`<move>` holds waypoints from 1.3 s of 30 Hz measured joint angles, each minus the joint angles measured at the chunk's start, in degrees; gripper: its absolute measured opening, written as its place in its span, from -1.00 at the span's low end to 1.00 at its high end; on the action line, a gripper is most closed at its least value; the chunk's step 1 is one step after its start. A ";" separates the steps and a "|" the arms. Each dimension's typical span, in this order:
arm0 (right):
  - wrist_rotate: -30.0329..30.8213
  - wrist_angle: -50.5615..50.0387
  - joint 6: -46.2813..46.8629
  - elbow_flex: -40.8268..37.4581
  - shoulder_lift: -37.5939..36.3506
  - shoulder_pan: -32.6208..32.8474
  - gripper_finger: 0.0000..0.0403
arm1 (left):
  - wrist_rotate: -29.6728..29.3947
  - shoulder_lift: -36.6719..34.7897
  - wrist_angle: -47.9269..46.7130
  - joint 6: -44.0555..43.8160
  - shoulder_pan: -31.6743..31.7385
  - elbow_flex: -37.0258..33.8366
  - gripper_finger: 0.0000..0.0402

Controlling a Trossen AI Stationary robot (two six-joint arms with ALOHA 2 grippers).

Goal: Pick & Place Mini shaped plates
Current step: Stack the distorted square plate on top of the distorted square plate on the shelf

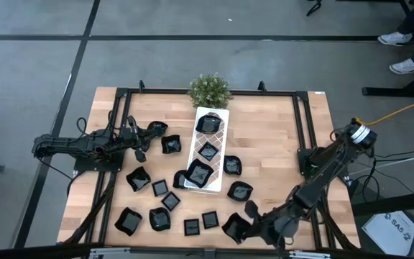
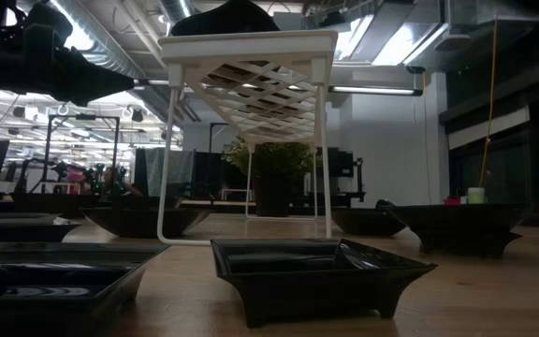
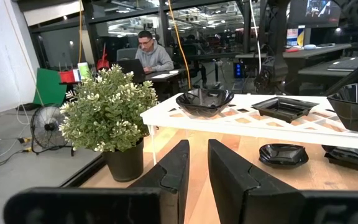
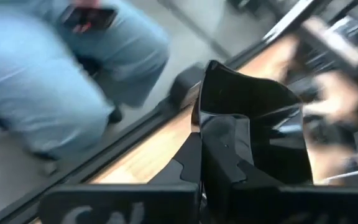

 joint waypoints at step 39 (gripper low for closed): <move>-17.26 -4.13 -32.96 9.03 -7.24 -31.72 -0.95 | 0.00 0.00 0.01 0.02 0.00 0.00 -0.74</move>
